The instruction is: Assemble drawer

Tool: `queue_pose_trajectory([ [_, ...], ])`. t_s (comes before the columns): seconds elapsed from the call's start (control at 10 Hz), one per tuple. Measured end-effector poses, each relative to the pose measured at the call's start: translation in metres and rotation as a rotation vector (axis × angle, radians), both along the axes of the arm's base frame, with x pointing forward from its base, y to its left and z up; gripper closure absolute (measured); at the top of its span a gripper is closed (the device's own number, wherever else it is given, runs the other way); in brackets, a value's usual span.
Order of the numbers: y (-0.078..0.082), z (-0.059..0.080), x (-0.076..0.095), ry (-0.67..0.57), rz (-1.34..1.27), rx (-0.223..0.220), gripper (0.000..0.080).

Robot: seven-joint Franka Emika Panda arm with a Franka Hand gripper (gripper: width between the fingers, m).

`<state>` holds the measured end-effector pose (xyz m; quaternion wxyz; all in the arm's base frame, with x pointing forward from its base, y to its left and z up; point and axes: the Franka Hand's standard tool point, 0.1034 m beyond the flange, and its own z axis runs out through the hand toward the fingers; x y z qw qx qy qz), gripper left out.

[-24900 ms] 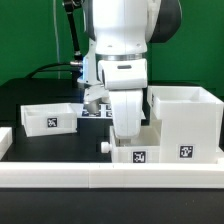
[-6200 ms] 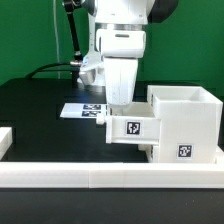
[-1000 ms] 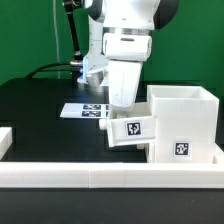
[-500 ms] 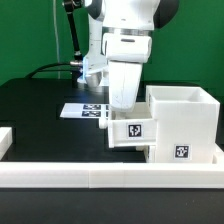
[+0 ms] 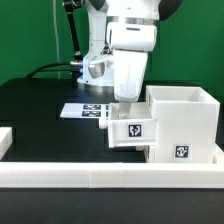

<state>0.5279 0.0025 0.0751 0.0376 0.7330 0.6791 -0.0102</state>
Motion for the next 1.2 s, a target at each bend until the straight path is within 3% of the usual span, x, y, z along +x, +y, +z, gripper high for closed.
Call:
queue_pose_trajectory([
  [0.3, -0.027, 0.04, 0.014, 0.021, 0.017, -0.048, 0.0151],
  [0.5, -0.052, 0.052, 0.027, 0.017, 0.049, -0.045, 0.0151],
  [0.7, -0.074, 0.032, 0.023, 0.053, 0.072, -0.03, 0.0151],
  [0.9, -0.08, 0.009, 0.024, 0.069, 0.096, -0.016, 0.0151],
  [1.2, -0.083, -0.007, 0.033, 0.095, 0.116, -0.005, 0.0151],
])
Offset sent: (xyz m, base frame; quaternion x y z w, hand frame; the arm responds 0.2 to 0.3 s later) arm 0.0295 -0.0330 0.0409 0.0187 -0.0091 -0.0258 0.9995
